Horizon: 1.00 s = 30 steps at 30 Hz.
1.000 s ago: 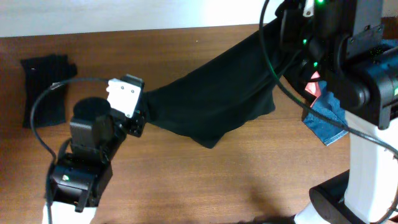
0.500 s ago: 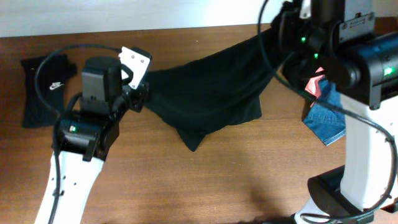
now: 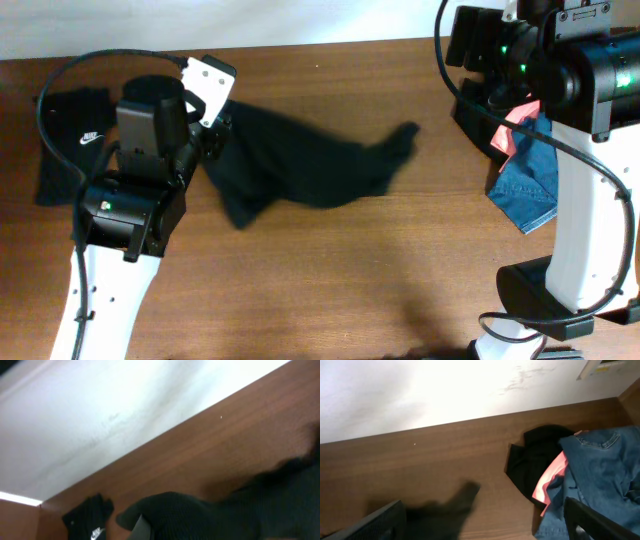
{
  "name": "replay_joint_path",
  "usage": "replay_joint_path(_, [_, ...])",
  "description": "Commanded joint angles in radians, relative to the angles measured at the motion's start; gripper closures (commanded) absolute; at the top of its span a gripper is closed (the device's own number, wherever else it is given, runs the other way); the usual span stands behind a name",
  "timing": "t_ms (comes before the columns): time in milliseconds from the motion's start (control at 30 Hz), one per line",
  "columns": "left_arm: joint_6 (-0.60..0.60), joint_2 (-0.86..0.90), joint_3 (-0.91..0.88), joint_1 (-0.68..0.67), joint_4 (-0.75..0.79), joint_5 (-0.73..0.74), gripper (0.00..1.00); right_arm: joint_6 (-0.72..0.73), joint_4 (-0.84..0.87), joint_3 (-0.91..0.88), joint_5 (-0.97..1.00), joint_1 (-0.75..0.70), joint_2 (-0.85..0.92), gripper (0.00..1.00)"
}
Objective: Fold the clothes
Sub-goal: 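Release the garment from the right gripper and raise it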
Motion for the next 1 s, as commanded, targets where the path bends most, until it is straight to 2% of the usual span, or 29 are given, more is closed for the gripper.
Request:
replay_joint_path(0, [0.046, -0.01, 0.078, 0.006, 0.017, 0.084, 0.99, -0.018, -0.027, 0.012, -0.055, -0.005, 0.0, 0.07])
replay_joint_path(100, [0.053, -0.01, 0.096, 0.006, 0.021, 0.151, 0.99, -0.066, -0.091, 0.012, -0.135, -0.003, 0.0, 0.13])
replay_joint_path(233, [0.053, -0.005, 0.098, 0.006, 0.027, 0.157, 0.99, -0.086, -0.172, 0.011, -0.197, -0.003, 0.0, 0.18])
replay_joint_path(267, [0.053, -0.004, 0.098, 0.006, 0.027, 0.157, 0.99, -0.121, -0.172, 0.008, -0.231, -0.003, 0.0, 0.26])
replay_joint_path(300, [0.053, -0.004, 0.098, 0.006, 0.027, 0.16, 0.99, -0.146, -0.172, 0.003, -0.268, -0.003, -0.002, 0.28])
replay_joint_path(600, [0.046, 0.004, 0.098, 0.006, 0.073, 0.253, 0.99, -0.15, -0.172, -0.007, -0.257, -0.003, 0.035, 0.27])
replay_joint_path(700, [0.012, 0.034, 0.098, 0.006, 0.096, 0.256, 0.99, -0.15, -0.172, -0.044, -0.322, -0.003, 0.051, 0.32])
replay_joint_path(733, [0.01, 0.049, 0.098, 0.006, 0.101, 0.256, 0.99, -0.15, -0.171, -0.065, -0.35, -0.003, 0.052, 0.41])
replay_joint_path(767, [0.01, 0.062, 0.098, 0.006, 0.103, 0.256, 0.99, -0.15, -0.171, -0.088, -0.376, -0.003, 0.053, 0.6])
replay_joint_path(833, [0.006, 0.091, 0.098, 0.006, 0.109, 0.251, 0.99, -0.15, -0.167, -0.143, -0.44, -0.002, 0.055, 0.91])
replay_joint_path(867, [0.006, 0.101, 0.098, 0.006, 0.114, 0.251, 0.99, -0.15, -0.161, -0.174, -0.472, 0.001, 0.055, 0.96])
replay_joint_path(967, [-0.041, 0.118, 0.098, 0.006, 0.158, 0.213, 0.99, -0.211, -0.148, -0.273, -0.534, 0.021, 0.055, 0.96])
